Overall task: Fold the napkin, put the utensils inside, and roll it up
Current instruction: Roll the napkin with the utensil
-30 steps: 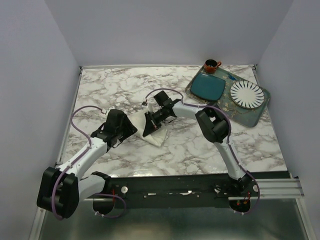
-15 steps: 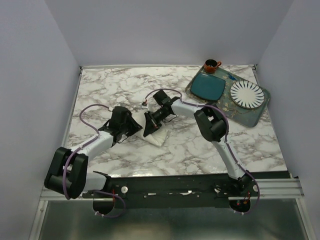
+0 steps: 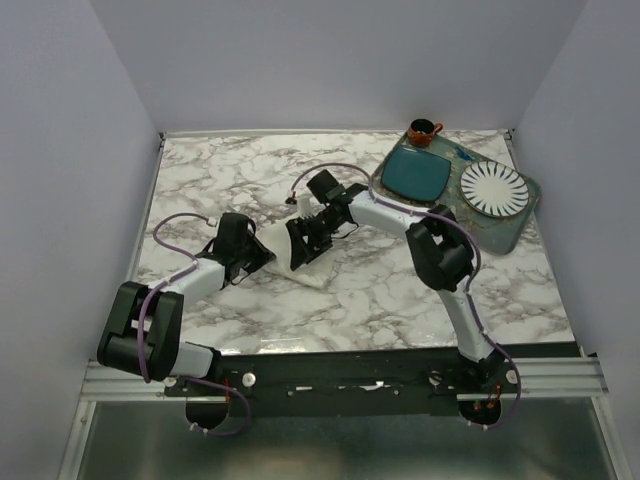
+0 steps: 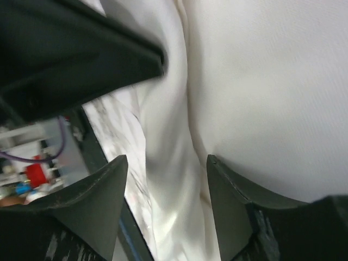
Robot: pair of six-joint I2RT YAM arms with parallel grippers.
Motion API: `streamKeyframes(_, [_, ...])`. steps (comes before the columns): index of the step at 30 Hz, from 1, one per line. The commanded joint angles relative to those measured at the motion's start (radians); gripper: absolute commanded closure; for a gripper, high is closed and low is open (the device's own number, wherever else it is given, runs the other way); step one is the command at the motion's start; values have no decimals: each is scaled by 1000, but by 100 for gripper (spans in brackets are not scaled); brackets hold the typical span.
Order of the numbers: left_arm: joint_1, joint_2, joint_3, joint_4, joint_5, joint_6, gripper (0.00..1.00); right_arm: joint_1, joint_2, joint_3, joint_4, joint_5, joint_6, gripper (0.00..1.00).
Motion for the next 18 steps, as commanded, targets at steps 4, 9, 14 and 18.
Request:
streamKeyframes(4, [48, 52, -36, -14, -16, -6, 82, 97, -297, -242, 155, 551, -164, 17])
streamKeyframes(9, [64, 69, -38, -11, 7, -1, 82, 216, -334, -331, 271, 715, -304, 15])
streamKeyframes(14, [79, 93, -24, -27, 23, 0, 83, 270, -295, -347, 347, 816, -363, 15])
streamKeyframes(18, [88, 103, -21, -36, 31, 0, 83, 307, -265, -356, 400, 899, -399, 18])
